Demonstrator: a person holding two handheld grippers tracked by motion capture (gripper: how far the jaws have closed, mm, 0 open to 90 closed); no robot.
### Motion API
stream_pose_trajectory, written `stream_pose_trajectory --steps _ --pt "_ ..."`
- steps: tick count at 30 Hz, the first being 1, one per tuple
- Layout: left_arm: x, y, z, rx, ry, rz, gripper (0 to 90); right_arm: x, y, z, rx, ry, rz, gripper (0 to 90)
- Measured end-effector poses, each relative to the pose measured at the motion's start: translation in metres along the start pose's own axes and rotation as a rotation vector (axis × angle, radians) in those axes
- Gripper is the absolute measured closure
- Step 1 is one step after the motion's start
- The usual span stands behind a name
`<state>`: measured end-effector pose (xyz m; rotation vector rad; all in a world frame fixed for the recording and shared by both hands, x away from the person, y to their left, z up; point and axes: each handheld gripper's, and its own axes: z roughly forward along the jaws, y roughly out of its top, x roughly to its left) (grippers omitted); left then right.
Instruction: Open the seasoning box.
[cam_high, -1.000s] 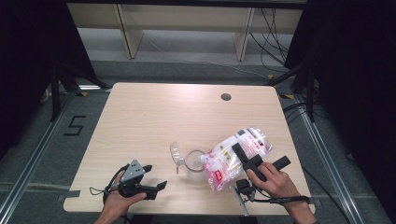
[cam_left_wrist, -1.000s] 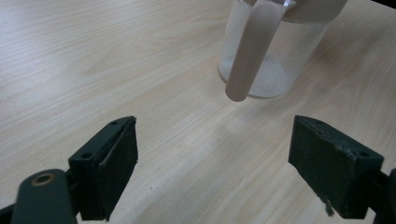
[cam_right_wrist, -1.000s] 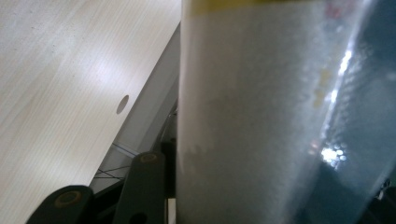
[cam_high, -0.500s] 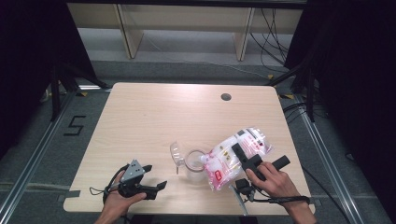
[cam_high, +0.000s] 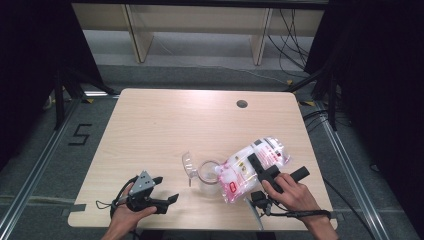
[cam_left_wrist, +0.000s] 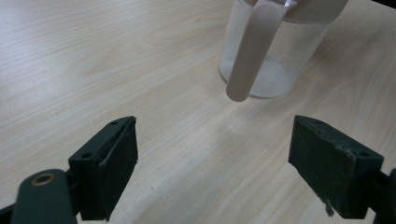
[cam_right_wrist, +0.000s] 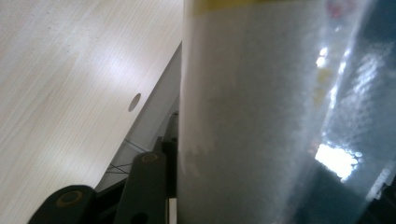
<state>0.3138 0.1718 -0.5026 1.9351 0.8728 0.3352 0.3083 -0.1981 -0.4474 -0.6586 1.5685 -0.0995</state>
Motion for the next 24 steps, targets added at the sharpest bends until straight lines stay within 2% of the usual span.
stream_pose_trajectory --steps 4,10,11,13,15,16,18,20,22,23,24 --pt "-0.0004 0.0 0.0001 -0.003 0.004 -0.004 15.2 -0.001 -0.0012 0.0004 0.012 0.004 0.001 63.7" --pt "0.0 0.0 0.0002 -0.001 -0.002 0.0 15.2 -0.0016 -0.0003 0.0015 -0.002 0.009 0.007 63.8" --pt "-0.0002 0.0 0.0005 -0.006 -0.001 -0.005 15.2 -0.0031 -0.0007 0.0024 -0.009 0.013 -0.016 63.8" --pt "-0.0001 -0.0001 0.0004 -0.003 0.0 -0.007 15.2 -0.0026 0.0004 0.0017 -0.005 0.024 -0.004 63.8" --pt "-0.0004 -0.0002 0.0004 -0.003 0.001 -0.014 15.2 -0.0043 0.0009 0.0017 -0.005 0.03 -0.012 63.8" --pt "-0.0008 -0.0004 0.0006 -0.006 0.001 -0.023 15.2 -0.0048 0.0013 0.0016 -0.001 0.028 0.002 63.9" --pt "0.0001 -0.0005 0.0 -0.002 -0.001 -0.02 15.2 -0.0068 0.0007 0.0023 0.002 0.037 -0.016 63.9" --pt "0.0006 -0.0003 -0.0002 -0.004 -0.001 -0.012 15.2 -0.0057 0.0004 0.0026 0.006 0.033 0.002 63.9" --pt "0.0011 -0.0001 -0.0003 -0.004 -0.003 0.001 15.2 -0.0062 -0.0003 0.0035 0.004 0.039 -0.003 64.0" --pt "-0.0002 -0.0005 0.0002 -0.005 -0.002 -0.023 15.2 -0.0066 -0.0004 0.0038 0.004 0.043 -0.007 63.9" --pt "0.0001 -0.0004 0.0001 -0.004 -0.002 -0.018 15.2 -0.0082 -0.0013 0.0031 0.014 0.053 -0.03 64.0"
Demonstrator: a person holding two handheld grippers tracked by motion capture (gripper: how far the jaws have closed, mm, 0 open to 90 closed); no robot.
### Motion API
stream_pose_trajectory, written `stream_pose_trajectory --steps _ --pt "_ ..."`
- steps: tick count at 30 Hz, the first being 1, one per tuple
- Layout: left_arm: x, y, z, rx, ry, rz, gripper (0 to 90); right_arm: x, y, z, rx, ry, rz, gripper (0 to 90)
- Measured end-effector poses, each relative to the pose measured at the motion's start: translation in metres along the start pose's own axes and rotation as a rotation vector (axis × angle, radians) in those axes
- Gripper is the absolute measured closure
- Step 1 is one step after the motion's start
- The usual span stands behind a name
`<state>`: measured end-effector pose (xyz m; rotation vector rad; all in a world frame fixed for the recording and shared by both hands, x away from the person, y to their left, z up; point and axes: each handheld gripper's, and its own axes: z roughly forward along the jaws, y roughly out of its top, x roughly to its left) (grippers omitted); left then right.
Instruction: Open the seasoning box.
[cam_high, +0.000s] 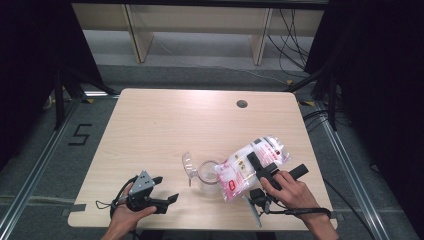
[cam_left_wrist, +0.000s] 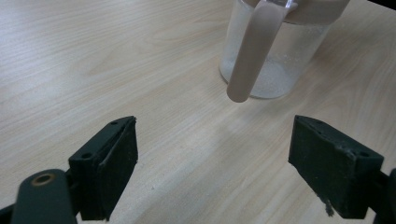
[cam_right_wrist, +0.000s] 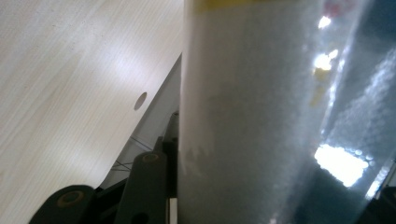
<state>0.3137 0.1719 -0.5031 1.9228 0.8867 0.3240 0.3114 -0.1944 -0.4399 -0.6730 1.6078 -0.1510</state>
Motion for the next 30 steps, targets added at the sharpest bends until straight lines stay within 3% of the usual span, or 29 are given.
stream_pose_trajectory --steps 3,6,10,12,14,20,21,30 --pt "0.0008 0.0003 0.0003 -0.006 0.002 0.011 15.2 -0.0017 -0.0001 0.0004 -0.009 0.0 -0.009 64.0" --pt "0.0014 0.0004 -0.0003 0.002 0.004 0.016 15.2 -0.0003 0.0003 0.0006 -0.019 -0.002 0.028 64.0" --pt "0.0015 0.0003 -0.0002 0.003 0.001 0.018 15.2 -0.0025 -0.001 0.0015 -0.016 0.001 -0.007 64.1" --pt "0.0011 0.0002 -0.0004 0.0 0.007 0.012 15.2 -0.0013 -0.0007 0.0026 -0.019 -0.001 0.009 64.1" --pt "0.0017 0.0005 -0.0007 0.007 0.005 0.018 15.2 -0.0027 -0.0005 0.0027 -0.017 0.005 -0.019 64.2" --pt "0.0007 0.0003 -0.0001 -0.004 0.005 0.009 15.2 -0.0035 0.0006 0.0027 -0.019 0.002 -0.021 64.2" --pt "0.0009 0.0004 -0.0005 -0.001 0.004 0.012 15.2 -0.0019 0.0014 0.0034 -0.025 -0.002 0.003 64.2" --pt "0.0008 0.0006 -0.001 0.002 0.005 0.016 15.2 -0.0024 0.0019 0.0035 -0.021 0.004 -0.018 64.3"
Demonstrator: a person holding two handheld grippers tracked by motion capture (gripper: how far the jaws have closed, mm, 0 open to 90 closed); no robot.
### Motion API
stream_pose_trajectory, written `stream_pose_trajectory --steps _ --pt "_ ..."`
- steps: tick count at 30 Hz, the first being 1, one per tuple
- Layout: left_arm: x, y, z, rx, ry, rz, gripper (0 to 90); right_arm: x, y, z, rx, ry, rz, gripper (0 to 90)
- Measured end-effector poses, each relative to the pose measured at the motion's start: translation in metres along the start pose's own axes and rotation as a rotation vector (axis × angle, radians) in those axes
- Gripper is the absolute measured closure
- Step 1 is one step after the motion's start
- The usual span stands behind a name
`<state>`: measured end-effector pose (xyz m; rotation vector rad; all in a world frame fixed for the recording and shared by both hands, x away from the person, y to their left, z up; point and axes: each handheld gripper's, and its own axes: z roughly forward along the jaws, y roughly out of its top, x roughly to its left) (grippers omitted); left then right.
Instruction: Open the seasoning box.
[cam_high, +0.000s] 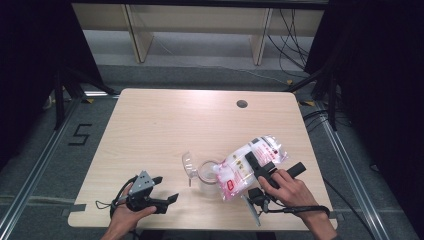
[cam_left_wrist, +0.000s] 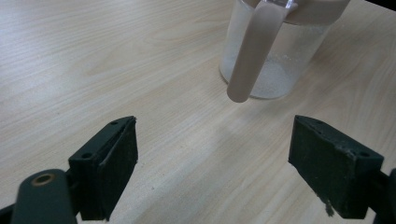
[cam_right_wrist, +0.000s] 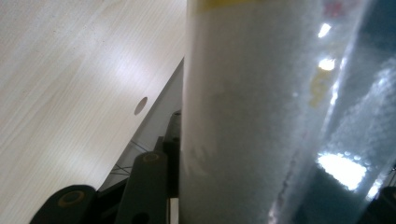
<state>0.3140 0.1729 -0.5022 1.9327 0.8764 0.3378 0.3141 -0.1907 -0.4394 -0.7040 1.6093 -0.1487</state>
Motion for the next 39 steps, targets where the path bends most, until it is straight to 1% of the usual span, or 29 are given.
stream_pose_trajectory --steps 1,2,5,7,10,11,13,15,18,24,25,26,27,28,29,31,32,33,35,36,37,38,39 --pt "-0.0007 -0.0002 0.0001 -0.001 0.001 -0.013 15.2 -0.0001 -0.0001 0.0001 -0.001 0.0 -0.003 64.3" --pt "-0.0005 -0.0002 0.0001 -0.001 0.001 -0.009 15.2 0.0 -0.0006 -0.0004 0.003 -0.001 0.003 64.3" --pt "0.0001 -0.0001 0.0006 -0.005 -0.007 -0.002 15.2 -0.0023 -0.0016 -0.0013 0.007 -0.002 -0.013 64.3" --pt "-0.0001 0.0 0.0003 -0.003 -0.003 0.0 15.2 -0.003 -0.0025 -0.0023 0.008 -0.003 -0.001 64.4" --pt "0.0 -0.0003 0.0007 -0.008 -0.006 -0.004 15.2 -0.0043 -0.0028 -0.0022 0.007 -0.006 -0.006 64.4" --pt "-0.0007 -0.0003 0.0003 -0.004 0.0 -0.009 15.2 -0.0042 -0.0027 -0.0021 0.006 -0.005 -0.006 64.4" --pt "-0.0005 0.0 -0.0003 0.002 0.001 -0.003 15.2 -0.0037 -0.0021 -0.0019 0.006 -0.002 -0.007 64.4" --pt "0.0002 -0.0001 0.0005 -0.007 -0.004 0.001 15.2 -0.0035 -0.0019 -0.0014 0.004 0.002 -0.008 64.5" --pt "-0.0011 -0.0005 0.0004 -0.006 0.0 -0.02 15.2 -0.0034 -0.002 -0.0012 0.002 0.004 -0.005 64.5" --pt "-0.0014 -0.0003 -0.0002 -0.002 0.004 -0.019 15.2 -0.0031 -0.0026 -0.0018 0.006 0.001 0.001 64.8" --pt "-0.0011 -0.0004 0.0002 -0.007 0.002 -0.014 15.2 -0.0027 -0.0025 -0.0018 0.008 0.001 0.005 64.9" --pt "-0.0005 -0.0001 0.0001 -0.006 0.001 -0.004 15.2 -0.0034 -0.0025 -0.0014 0.004 -0.001 -0.004 65.0" --pt "-0.0005 -0.0001 0.0001 -0.006 0.0 -0.004 15.2 -0.0033 -0.0024 -0.0014 0.003 0.0 -0.001 65.1" --pt "-0.0006 -0.0001 0.0001 -0.006 0.0 -0.005 15.2 -0.0019 -0.002 -0.0008 -0.002 -0.005 0.019 65.2" --pt "-0.0005 -0.0001 0.0001 -0.006 0.0 -0.003 15.2 -0.0035 -0.0024 -0.0014 0.003 0.0 -0.005 65.3" --pt "-0.0006 -0.0001 0.0 -0.007 0.001 -0.004 15.2 -0.0036 -0.0025 -0.0015 0.002 -0.002 0.0 65.5" --pt "-0.0006 0.0002 -0.0005 0.001 0.003 -0.003 15.2 -0.0036 -0.0025 -0.0015 0.002 -0.002 0.001 65.6" --pt "-0.0004 -0.0001 0.0001 -0.007 0.0 -0.003 15.2 -0.0036 -0.0025 -0.0015 0.002 -0.002 0.001 65.6" --pt "-0.0007 0.0001 -0.0004 0.001 0.002 -0.004 15.2 -0.0034 -0.0026 -0.0014 0.001 -0.002 0.002 65.9" --pt "-0.0004 0.0001 -0.0005 -0.001 -0.001 -0.002 15.2 -0.0026 -0.0025 -0.0017 0.004 0.004 0.009 65.9" --pt "-0.0006 0.0 -0.0004 -0.001 0.0 -0.007 15.3 -0.0026 -0.0026 -0.0017 0.002 0.004 0.009 66.0" --pt "-0.0012 -0.0003 -0.0001 -0.004 0.0 -0.023 15.2 -0.0025 -0.0026 -0.0016 0.0 0.004 0.009 66.1" --pt "-0.0009 -0.0002 -0.0002 -0.003 0.0 -0.016 15.3 -0.0026 -0.0026 -0.0016 0.0 0.005 0.008 66.2"
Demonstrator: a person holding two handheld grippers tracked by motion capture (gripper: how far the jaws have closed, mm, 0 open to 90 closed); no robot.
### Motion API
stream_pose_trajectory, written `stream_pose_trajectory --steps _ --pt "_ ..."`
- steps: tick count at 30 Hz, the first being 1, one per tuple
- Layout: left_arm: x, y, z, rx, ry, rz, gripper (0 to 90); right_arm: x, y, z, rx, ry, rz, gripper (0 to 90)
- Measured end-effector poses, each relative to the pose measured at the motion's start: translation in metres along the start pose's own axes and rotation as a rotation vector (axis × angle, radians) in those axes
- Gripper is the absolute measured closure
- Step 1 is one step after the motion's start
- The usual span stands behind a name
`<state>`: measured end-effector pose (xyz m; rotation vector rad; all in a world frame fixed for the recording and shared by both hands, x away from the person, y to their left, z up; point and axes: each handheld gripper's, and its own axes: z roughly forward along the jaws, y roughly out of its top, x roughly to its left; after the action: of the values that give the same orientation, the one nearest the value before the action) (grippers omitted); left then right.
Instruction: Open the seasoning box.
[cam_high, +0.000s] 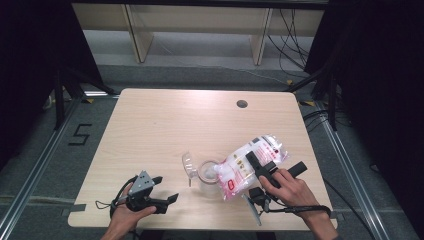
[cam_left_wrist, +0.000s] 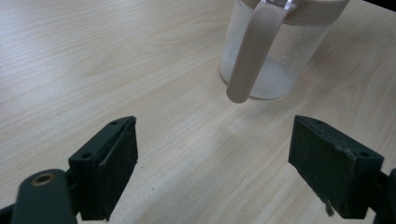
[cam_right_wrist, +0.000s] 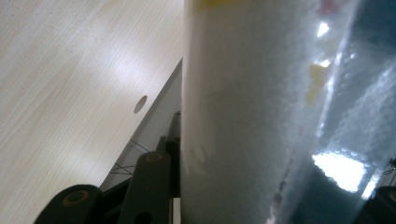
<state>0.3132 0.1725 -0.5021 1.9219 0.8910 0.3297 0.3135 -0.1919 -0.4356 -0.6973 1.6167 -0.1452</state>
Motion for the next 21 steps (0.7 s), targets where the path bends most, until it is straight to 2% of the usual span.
stream_pose_trajectory --steps 2,4,6,8,9,13,14,21 --pt "-0.0006 -0.0003 0.0003 -0.004 -0.001 -0.004 15.2 0.0 -0.0002 -0.0001 -0.002 -0.002 -0.002 66.4" --pt "0.0004 0.0003 -0.0003 0.003 -0.003 0.019 15.2 -0.0004 -0.0006 0.0001 -0.005 -0.005 0.0 66.5" --pt "-0.0004 -0.0002 0.0004 -0.004 0.0 -0.001 15.2 0.0 -0.001 0.0001 -0.003 -0.003 0.003 66.6" --pt "-0.0004 -0.0001 0.0 0.0 0.002 -0.003 15.2 0.0007 -0.001 0.0005 -0.005 -0.002 0.01 66.7" --pt "-0.0004 -0.0001 0.0 0.0 0.002 -0.003 15.2 0.0026 -0.0006 0.001 -0.008 -0.003 0.035 66.7" --pt "-0.0004 0.0 0.0003 0.002 -0.003 0.001 15.2 0.0021 -0.0003 0.0009 -0.01 -0.003 0.027 66.9" --pt "-0.0004 0.0 0.0003 0.003 -0.003 0.001 15.2 0.0007 -0.0006 0.0002 -0.004 0.001 0.008 66.9" --pt "0.0 -0.0002 0.0008 -0.001 -0.006 0.001 15.2 0.001 -0.0007 0.0003 -0.005 0.0 0.009 67.2"
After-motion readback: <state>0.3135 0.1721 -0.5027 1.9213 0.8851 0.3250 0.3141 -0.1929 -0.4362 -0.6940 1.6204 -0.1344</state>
